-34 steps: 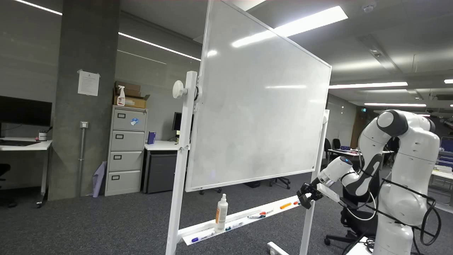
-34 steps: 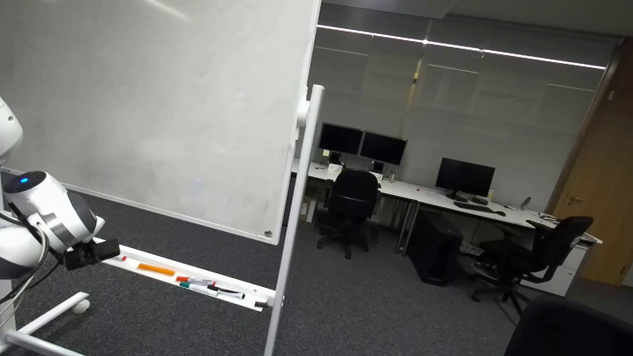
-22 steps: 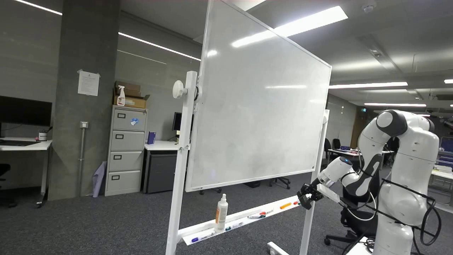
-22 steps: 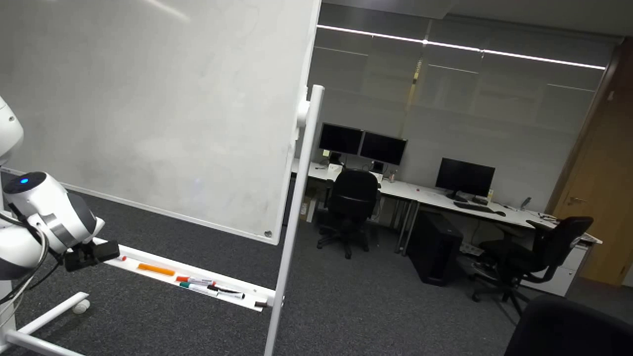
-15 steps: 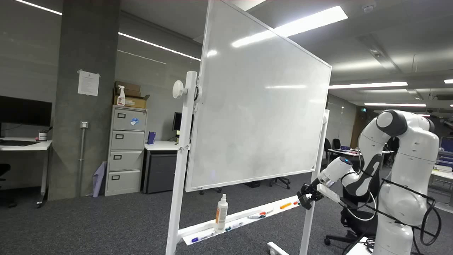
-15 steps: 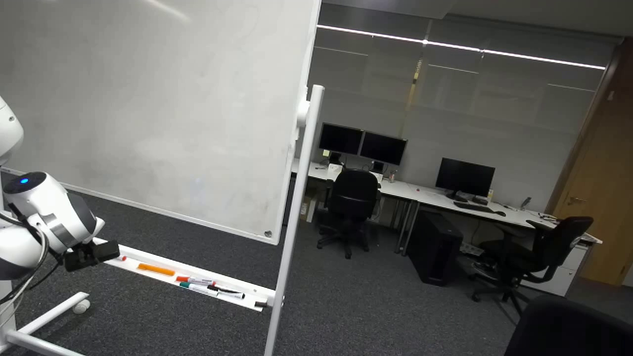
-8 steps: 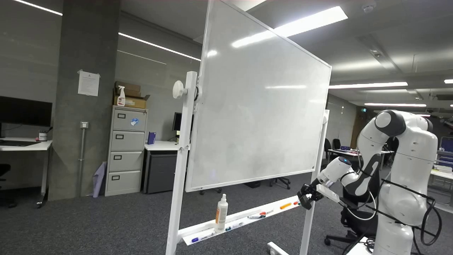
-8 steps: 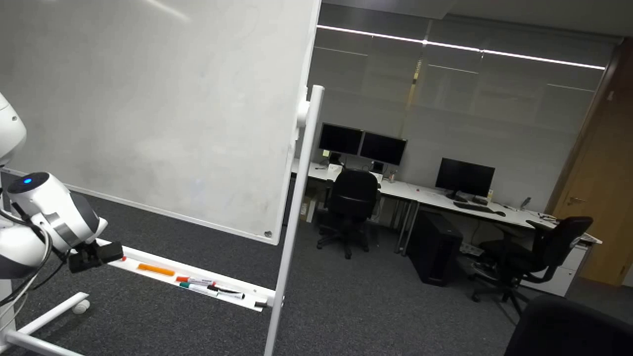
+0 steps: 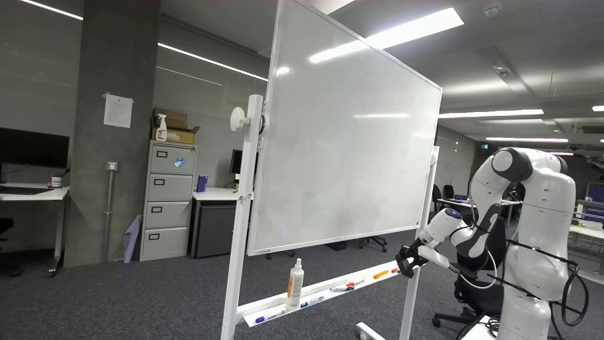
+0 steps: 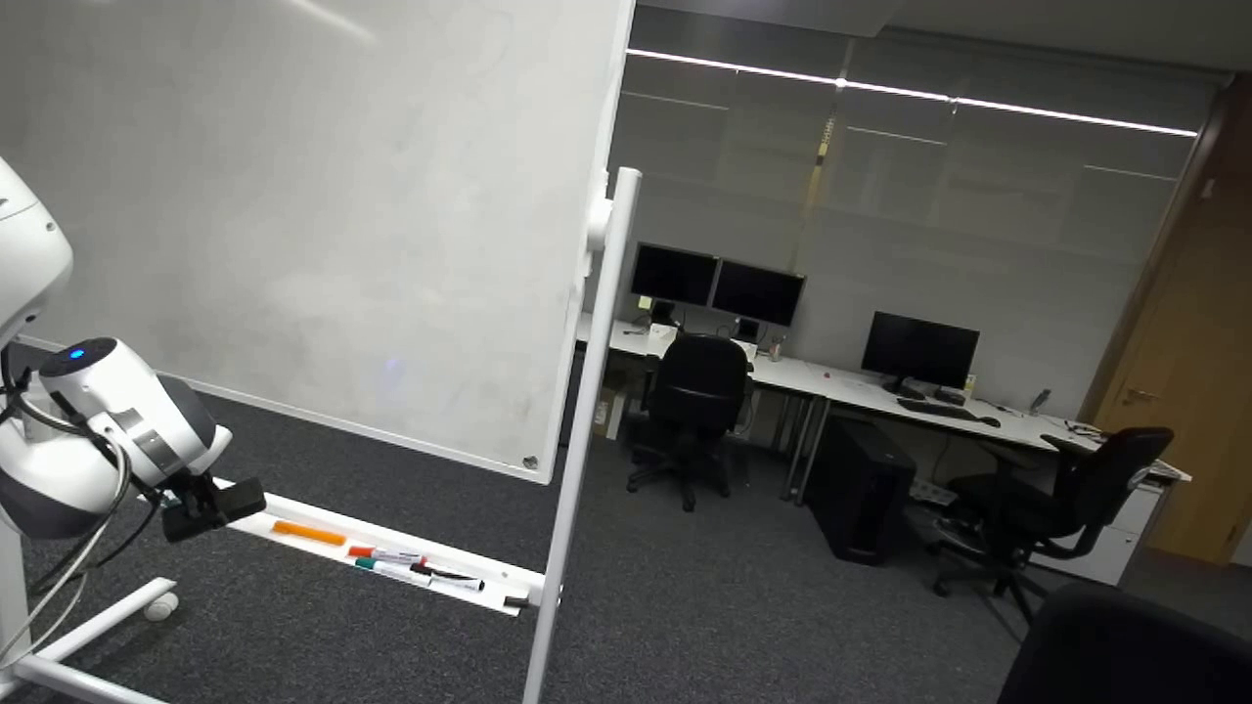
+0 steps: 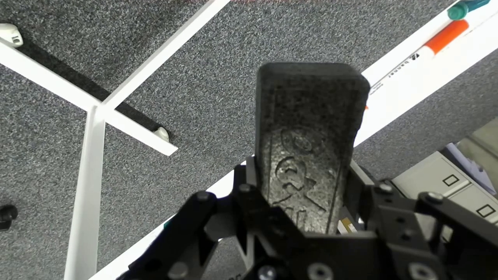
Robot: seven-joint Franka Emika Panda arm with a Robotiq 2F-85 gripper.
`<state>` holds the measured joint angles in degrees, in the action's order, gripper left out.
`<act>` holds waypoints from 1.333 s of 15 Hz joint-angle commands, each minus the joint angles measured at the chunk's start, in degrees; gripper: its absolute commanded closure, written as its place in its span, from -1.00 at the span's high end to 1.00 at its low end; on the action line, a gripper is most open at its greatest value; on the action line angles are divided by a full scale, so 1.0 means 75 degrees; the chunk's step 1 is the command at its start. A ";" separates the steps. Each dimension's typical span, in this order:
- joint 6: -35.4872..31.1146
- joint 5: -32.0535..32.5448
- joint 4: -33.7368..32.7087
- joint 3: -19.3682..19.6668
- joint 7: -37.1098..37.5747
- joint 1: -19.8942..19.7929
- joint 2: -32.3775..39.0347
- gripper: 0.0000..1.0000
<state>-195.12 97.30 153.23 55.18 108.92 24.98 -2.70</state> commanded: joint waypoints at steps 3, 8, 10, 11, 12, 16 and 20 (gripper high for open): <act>-0.0072 -0.0137 -0.0158 -0.0018 0.0169 0.0028 0.0260 -0.40; -0.0329 -0.0539 -0.0489 -0.0024 0.0536 0.0030 0.0836 -0.40; -0.0374 -0.0624 -0.0656 -0.0055 0.0727 0.0033 0.1062 -0.40; -0.0424 -0.0665 -0.0762 -0.0081 0.0843 0.0035 0.1205 -0.40; -0.0448 -0.0702 -0.0853 -0.0108 0.0959 0.0032 0.1322 -0.40; -0.0564 -0.0801 -0.1307 -0.0282 0.1586 0.0002 0.1779 -0.40; -0.0587 -0.1046 -0.1710 -0.0733 0.2318 -0.0166 0.1943 -0.40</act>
<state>-197.71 91.15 143.40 52.30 122.01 25.00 9.95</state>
